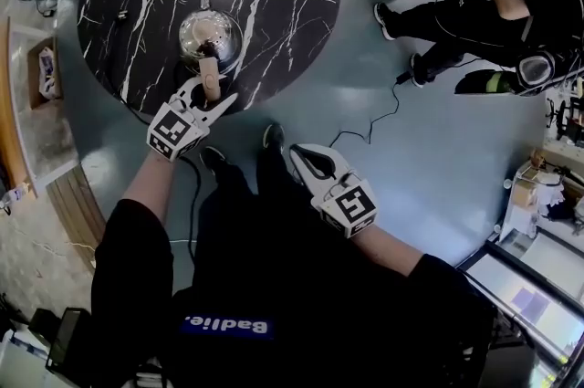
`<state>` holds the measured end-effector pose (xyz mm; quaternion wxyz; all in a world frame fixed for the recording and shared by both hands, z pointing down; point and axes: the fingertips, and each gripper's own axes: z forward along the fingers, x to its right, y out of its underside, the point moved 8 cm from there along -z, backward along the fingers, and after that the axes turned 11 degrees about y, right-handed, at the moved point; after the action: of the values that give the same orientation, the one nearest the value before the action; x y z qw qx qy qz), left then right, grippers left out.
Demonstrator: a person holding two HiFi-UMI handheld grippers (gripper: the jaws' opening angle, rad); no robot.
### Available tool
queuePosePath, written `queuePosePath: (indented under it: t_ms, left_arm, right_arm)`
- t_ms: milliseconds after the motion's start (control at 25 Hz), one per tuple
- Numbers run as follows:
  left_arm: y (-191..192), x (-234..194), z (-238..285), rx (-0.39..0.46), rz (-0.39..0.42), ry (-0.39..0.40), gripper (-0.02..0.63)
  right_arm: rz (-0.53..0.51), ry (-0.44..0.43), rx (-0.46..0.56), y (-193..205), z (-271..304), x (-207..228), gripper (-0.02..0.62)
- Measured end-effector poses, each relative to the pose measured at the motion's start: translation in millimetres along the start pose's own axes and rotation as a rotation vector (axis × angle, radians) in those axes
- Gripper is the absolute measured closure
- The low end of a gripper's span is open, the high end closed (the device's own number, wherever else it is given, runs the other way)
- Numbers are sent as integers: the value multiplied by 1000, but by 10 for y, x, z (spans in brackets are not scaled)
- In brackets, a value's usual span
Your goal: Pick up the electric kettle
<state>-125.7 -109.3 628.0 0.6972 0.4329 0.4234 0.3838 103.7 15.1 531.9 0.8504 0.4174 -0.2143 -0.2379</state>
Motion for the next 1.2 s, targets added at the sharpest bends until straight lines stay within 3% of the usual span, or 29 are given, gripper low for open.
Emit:
queuePosePath:
  t_ms: [880, 1200]
  left_arm:
    - [-52, 41, 12, 34, 32, -33, 486]
    - [-326, 71, 5, 74, 77, -37, 485]
  right_arm:
    - [-18, 5, -7, 40, -35, 96, 592]
    - [-29, -2, 0, 4, -31, 115, 594]
